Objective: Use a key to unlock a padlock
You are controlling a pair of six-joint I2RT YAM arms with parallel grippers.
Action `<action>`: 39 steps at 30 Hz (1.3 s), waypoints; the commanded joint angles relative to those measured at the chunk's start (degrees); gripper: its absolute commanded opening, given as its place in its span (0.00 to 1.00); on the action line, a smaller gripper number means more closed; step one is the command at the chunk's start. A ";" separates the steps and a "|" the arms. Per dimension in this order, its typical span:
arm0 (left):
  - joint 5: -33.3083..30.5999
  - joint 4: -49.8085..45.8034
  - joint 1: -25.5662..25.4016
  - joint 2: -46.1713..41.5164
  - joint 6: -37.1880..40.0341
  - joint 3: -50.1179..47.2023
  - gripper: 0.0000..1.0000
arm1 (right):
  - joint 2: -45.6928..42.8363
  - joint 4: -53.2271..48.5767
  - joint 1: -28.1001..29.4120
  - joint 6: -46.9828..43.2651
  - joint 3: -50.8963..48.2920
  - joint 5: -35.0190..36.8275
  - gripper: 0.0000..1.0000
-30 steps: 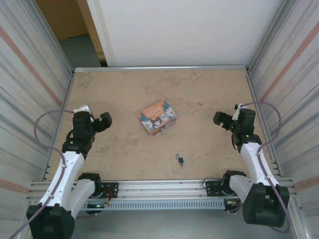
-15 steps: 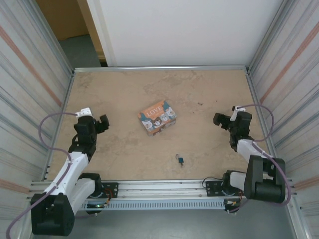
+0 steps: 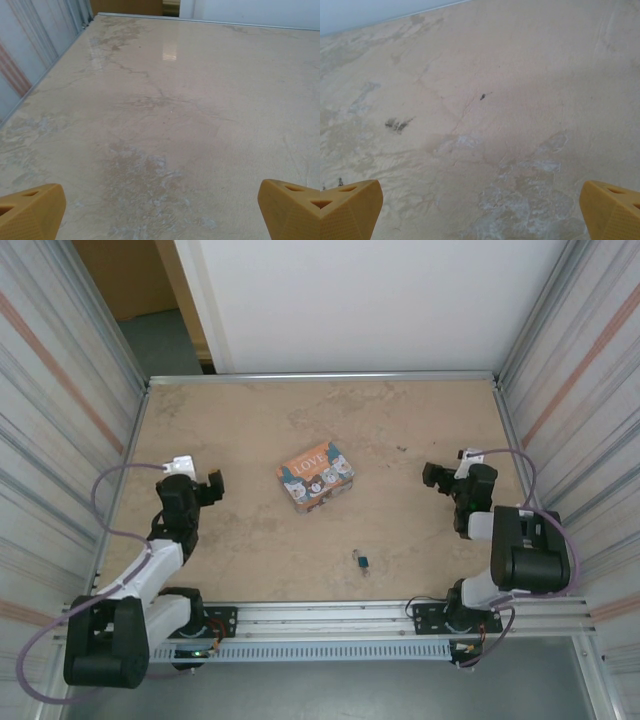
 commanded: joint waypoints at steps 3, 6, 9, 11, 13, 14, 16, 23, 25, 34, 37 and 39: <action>5.15 10.72 1.30 4.24 2.95 -1.21 0.99 | 1.54 5.73 0.33 -1.30 -0.35 -1.09 0.99; 6.85 14.47 1.54 7.77 3.99 -1.01 0.99 | 1.78 4.85 0.42 -1.63 0.31 -1.17 0.99; 8.40 19.55 1.65 11.95 4.48 -0.93 0.99 | 2.08 1.75 1.88 -2.44 2.09 1.73 0.99; 9.23 21.69 1.66 14.63 5.34 -0.32 0.99 | 2.14 0.25 2.79 -2.97 2.91 3.47 0.99; 9.92 20.65 1.75 15.63 6.52 1.07 0.99 | 2.14 0.33 2.98 -2.97 2.91 3.60 0.99; 10.26 22.71 1.83 16.72 7.40 0.85 0.99 | 2.19 0.31 2.90 -2.98 2.87 3.68 0.99; 10.61 25.97 2.20 19.23 7.29 0.46 0.99 | 2.18 0.32 3.01 -3.06 2.87 3.81 0.99; 11.03 32.50 2.91 26.84 6.48 0.23 0.99 | 2.19 0.17 3.62 -3.33 2.89 4.91 0.99; 9.46 29.47 3.47 27.27 5.12 2.11 0.99 | 2.11 0.11 3.76 -3.42 2.87 5.11 0.99; 10.93 27.16 3.25 27.35 6.11 3.43 0.99 | 2.04 0.26 4.67 -3.94 2.87 7.01 0.99; 10.18 26.46 2.55 27.52 6.77 3.87 0.99 | 2.11 0.11 4.39 -3.77 2.88 6.50 0.99; 9.52 26.00 1.98 27.70 7.36 4.34 0.99 | 2.08 0.10 4.45 -3.77 2.91 6.50 0.99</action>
